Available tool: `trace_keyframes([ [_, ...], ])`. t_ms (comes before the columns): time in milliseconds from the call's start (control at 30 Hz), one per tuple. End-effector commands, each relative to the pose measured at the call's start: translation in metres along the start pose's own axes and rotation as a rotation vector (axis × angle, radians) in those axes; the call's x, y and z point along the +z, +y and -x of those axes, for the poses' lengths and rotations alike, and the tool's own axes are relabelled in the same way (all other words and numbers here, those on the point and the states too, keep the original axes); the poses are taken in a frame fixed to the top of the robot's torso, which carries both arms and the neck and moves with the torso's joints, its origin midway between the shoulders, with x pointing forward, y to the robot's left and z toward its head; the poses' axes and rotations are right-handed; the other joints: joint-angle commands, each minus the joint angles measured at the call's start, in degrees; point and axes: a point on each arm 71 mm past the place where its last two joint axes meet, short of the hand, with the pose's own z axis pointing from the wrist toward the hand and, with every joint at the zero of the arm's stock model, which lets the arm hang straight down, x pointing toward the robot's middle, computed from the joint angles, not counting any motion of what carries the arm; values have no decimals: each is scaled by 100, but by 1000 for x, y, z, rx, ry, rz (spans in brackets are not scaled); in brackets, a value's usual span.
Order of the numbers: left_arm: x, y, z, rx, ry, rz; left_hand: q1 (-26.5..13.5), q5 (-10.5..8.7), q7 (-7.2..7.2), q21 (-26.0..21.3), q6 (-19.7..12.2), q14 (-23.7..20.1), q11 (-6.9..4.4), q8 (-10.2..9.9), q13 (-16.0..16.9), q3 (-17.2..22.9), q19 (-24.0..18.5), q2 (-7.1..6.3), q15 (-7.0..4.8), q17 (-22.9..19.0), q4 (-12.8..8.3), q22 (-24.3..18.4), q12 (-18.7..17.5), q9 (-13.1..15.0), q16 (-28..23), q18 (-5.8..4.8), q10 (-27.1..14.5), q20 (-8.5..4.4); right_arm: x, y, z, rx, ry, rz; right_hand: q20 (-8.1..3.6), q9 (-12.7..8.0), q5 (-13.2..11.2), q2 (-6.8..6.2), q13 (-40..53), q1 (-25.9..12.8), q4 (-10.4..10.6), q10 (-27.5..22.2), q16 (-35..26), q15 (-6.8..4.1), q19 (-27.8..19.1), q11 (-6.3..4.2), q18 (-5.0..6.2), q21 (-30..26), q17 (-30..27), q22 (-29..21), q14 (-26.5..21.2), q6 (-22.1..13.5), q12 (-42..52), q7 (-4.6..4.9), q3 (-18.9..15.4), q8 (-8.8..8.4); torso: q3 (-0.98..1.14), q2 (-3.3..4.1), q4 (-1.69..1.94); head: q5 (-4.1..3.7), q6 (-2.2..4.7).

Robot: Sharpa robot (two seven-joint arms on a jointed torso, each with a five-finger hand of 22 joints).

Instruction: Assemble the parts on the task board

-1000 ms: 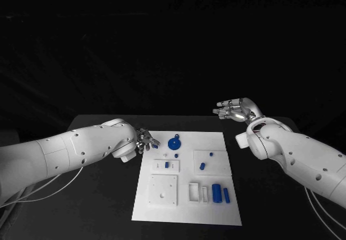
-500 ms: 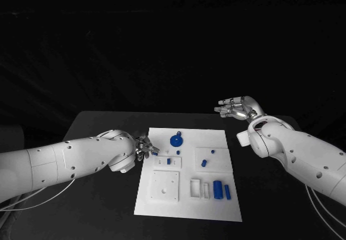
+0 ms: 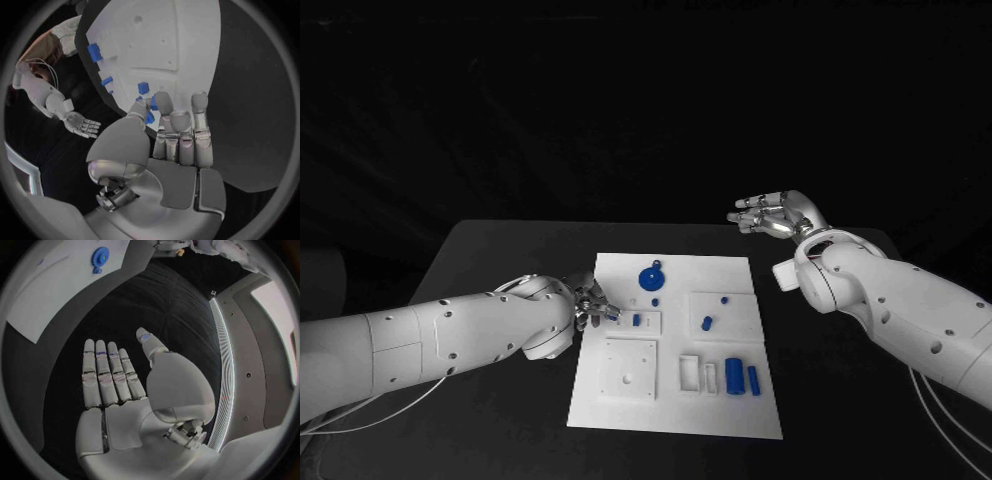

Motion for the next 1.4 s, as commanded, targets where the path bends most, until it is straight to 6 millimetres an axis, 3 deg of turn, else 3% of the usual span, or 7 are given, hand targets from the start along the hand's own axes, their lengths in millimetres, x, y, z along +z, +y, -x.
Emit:
trace_keyframes([
  [33, 1, -6, -1, 37, -45, -57, 40, 18, -17, 38, 68, 53, -18, 22, 5, 541, 45, 30, -6, 5, -521, 93, -32, 2, -39, -54, 40, -7, 0, 1, -1, -2, 15, 9, 1, -1, 44, 22, -8, -76, -38, 16, -39, 21, 4, 17, 30, -6, -7, -5, 30, -8, -18, 0, -3, -12, -1, 2, -1, 5, 22],
  [500, 10, -14, -8, 114, -18, -104, 77, -32, -4, 25, 50, 24, -5, -11, 10, 552, 32, 29, 0, -58, -499, 89, -76, -9, -117, -56, 24, -4, 0, 0, -2, -1, 18, 8, 1, -1, 63, 19, -8, -80, -36, 14, -39, 20, 4, 18, 29, -7, -7, -5, 30, -4, -19, -2, -4, -12, 1, 1, -1, -12, 0],
  [1033, 15, -10, -11, 170, 54, -78, 371, -238, 22, -8, 26, -16, 21, -82, 34, 479, -4, -29, 20, -49, -208, 95, -79, -93, -167, -57, -26, 17, 0, 0, -2, -1, 19, 7, 1, -1, 90, 23, -8, -101, -20, 12, -38, 21, 3, 16, 29, -7, -7, -5, 30, -4, -19, -2, 6, -12, -2, 1, 6, -16, -45],
  [1400, 17, -11, -9, 174, 37, -91, 448, -296, 24, -13, 11, -7, 20, -88, 35, 468, 4, -47, 18, -52, -115, 91, -75, -103, -174, -57, -26, 14, 0, 0, -2, 0, 19, 7, 2, 0, 108, 26, -8, -112, 1, 11, -37, 21, 3, 18, 29, -7, -7, -5, 30, 5, -19, -3, 11, -11, -2, 4, 0, -20, -55],
])
